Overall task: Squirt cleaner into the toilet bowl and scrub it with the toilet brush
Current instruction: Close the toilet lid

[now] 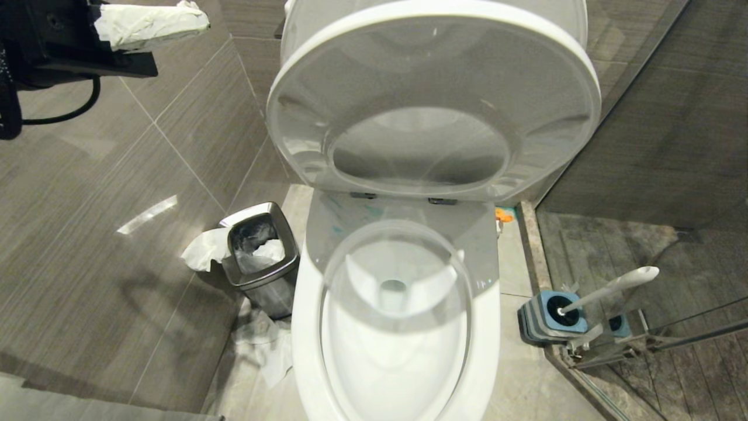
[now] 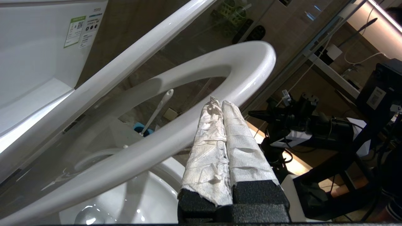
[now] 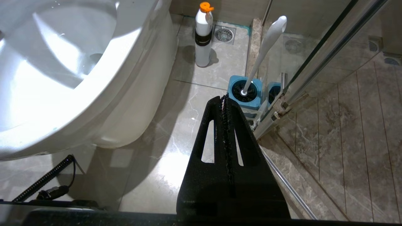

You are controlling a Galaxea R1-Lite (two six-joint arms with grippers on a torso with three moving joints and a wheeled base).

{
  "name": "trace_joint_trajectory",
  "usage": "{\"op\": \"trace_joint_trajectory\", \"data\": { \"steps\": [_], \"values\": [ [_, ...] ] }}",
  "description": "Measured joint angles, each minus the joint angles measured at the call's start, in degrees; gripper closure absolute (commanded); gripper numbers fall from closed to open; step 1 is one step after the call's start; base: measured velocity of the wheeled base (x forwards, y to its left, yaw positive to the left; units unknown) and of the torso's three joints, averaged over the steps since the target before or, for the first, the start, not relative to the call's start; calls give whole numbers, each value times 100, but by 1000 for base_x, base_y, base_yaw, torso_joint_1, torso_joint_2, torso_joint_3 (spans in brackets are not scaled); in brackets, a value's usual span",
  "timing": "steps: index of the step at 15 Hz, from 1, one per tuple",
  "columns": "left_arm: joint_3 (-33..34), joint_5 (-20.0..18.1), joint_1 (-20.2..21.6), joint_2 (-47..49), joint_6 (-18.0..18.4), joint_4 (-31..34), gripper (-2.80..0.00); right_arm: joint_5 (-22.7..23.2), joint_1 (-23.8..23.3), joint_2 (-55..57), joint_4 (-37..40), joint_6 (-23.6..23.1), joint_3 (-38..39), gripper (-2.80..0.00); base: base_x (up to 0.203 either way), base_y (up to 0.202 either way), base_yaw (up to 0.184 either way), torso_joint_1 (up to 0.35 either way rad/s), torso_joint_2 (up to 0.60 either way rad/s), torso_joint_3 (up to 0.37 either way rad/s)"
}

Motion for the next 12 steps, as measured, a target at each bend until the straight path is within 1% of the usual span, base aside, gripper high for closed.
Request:
{"op": "trace_joint_trajectory", "data": {
  "steps": [2, 6, 7, 9, 10, 12],
  "values": [
    [33, 153, -3, -73, 33, -6, 0, 0, 0, 0, 0, 0, 0, 0, 0, 0, 0, 3, 0, 40],
    [-206, 977, 10, -219, -18, -330, 0, -1, 0, 0, 0, 0, 0, 0, 0, 0, 0, 0, 0, 0],
    [-394, 1165, 26, -230, -26, -321, 0, 0, 0, 0, -2, 0, 0, 0, 0, 0, 0, 0, 0, 0],
    [-986, 1632, 71, -231, -82, -217, 0, -2, 0, 1, -2, 0, 0, 0, 0, 0, 0, 0, 0, 0],
    [-1346, 1837, 107, -231, -112, -59, 0, 0, 0, 2, -2, 0, 0, 0, 0, 0, 0, 0, 0, 0],
    [-1967, 2024, 204, -285, -156, 548, 0, -2, 0, 0, 0, 0, 0, 0, 0, 0, 0, 0, 0, 0]
  ]
}}
